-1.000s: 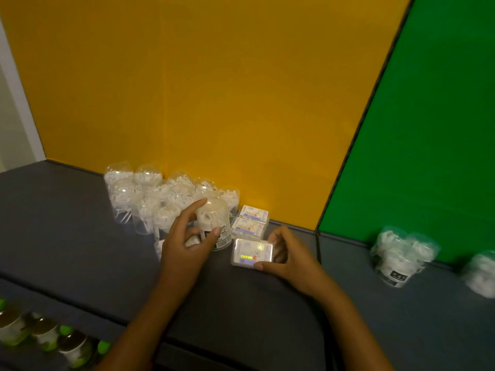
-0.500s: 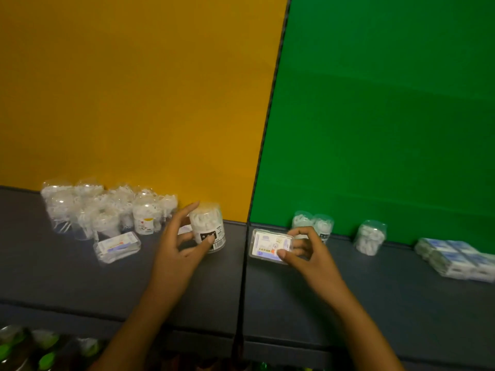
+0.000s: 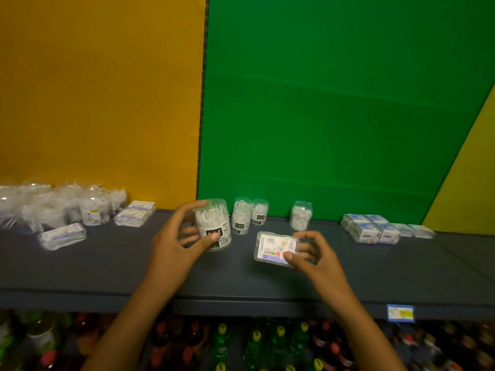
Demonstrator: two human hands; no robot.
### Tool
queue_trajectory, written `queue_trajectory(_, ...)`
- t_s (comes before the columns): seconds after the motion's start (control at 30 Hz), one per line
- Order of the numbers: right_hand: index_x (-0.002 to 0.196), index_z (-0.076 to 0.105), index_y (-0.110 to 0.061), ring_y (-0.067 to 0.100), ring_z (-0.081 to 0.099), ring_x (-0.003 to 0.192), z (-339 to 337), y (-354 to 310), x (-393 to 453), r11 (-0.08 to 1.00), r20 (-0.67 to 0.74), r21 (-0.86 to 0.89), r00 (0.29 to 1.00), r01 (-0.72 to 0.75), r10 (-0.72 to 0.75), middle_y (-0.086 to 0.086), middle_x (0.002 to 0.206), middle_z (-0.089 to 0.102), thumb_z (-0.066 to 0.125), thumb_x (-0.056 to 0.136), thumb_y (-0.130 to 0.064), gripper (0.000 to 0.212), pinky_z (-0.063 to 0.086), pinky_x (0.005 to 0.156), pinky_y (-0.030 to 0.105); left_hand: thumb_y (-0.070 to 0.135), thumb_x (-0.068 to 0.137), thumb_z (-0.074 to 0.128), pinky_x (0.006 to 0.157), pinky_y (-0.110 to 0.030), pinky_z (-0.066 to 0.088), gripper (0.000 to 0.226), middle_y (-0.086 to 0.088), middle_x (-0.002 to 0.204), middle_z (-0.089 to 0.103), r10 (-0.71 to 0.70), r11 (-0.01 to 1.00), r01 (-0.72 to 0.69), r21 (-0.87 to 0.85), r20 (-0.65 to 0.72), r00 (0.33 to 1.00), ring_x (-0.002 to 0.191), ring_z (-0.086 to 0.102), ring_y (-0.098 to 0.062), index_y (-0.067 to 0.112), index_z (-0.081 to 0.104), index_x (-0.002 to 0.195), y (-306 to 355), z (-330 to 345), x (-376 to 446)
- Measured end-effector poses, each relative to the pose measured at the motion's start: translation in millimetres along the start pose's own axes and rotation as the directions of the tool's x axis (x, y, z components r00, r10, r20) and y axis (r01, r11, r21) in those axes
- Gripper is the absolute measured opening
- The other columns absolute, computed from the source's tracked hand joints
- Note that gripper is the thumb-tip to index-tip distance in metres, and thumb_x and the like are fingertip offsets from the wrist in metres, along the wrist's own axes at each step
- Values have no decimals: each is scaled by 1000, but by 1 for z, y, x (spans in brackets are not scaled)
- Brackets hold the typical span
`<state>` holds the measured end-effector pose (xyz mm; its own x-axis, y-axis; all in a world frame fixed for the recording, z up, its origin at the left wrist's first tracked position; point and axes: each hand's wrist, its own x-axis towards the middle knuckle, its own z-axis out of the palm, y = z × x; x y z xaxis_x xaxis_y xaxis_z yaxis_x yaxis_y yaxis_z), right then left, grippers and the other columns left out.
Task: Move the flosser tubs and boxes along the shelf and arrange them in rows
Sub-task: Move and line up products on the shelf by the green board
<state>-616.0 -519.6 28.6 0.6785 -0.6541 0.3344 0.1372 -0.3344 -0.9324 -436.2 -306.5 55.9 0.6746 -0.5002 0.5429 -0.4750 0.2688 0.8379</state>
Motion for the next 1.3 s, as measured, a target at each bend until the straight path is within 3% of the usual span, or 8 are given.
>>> queue_trajectory(0.13, 108, 59, -19, 29, 69, 89, -28, 1, 0, 1000, -46, -16, 999, 0, -1, 10, 98, 71, 77, 81, -11, 33, 59, 74, 36, 32, 68, 76, 84, -22, 55, 57, 10, 126, 56, 29, 998, -30, 51, 21, 999, 97, 65, -8, 35, 56, 122, 2, 23, 6)
queue_trajectory(0.3, 110, 58, -16, 29, 69, 88, -50, 11, 19, 1000, -59, -11, 998, 5, -6, 14, 99, 70, 76, 81, -11, 35, 58, 72, 31, 19, 70, 82, 82, -22, 56, 55, 6, 125, 55, 72, 989, -74, 131, 17, 997, 92, 65, -2, 29, 57, 119, -12, 52, 30)
queue_trajectory(0.47, 111, 58, -15, 26, 70, 86, -65, 28, 51, 1000, -64, -20, 998, 1, -2, 13, 98, 70, 76, 81, -10, 35, 57, 71, 28, 21, 65, 87, 81, -21, 54, 56, 9, 118, 58, 119, 946, -122, 300, 27, 992, 93, 62, 1, 32, 58, 112, -40, 74, 66)
queue_trajectory(0.6, 109, 58, -16, 27, 69, 86, -74, 40, 88, 999, -48, -36, 999, 1, -3, 12, 97, 71, 77, 80, -8, 36, 57, 71, 29, 31, 60, 88, 80, -33, 53, 55, 11, 112, 61, 143, 884, -144, 446, 35, 989, 97, 60, -6, 30, 57, 105, -63, 93, 101)
queue_trajectory(0.77, 108, 59, -19, 27, 70, 89, -83, 55, 138, 998, -54, -69, 999, -3, -1, 12, 100, 70, 77, 80, -8, 35, 59, 80, 42, 39, 58, 88, 80, -36, 49, 57, 9, 111, 62, 126, 782, -140, 608, 66, 990, 102, 55, -13, 28, 60, 107, -85, 115, 135)
queue_trajectory(1.03, 106, 59, -15, 23, 70, 87, -72, 81, 183, 1000, -44, -29, 999, -10, 8, 11, 101, 70, 76, 80, -4, 33, 58, 69, 27, 49, 58, 84, 84, -28, 32, 59, 10, 113, 65, 144, 591, -268, 761, 227, 963, 109, 53, -14, 33, 61, 110, -134, 137, 160)
queue_trajectory(1.3, 107, 61, -19, 26, 70, 91, -64, 101, 191, 998, -38, -25, 998, -56, 55, 9, 104, 71, 77, 80, -10, 33, 58, 72, 32, 50, 55, 84, 90, -39, 42, 57, 8, 106, 68, 60, 490, -292, 822, 303, 951, 108, 58, -21, 32, 64, 105, -159, 144, 156)
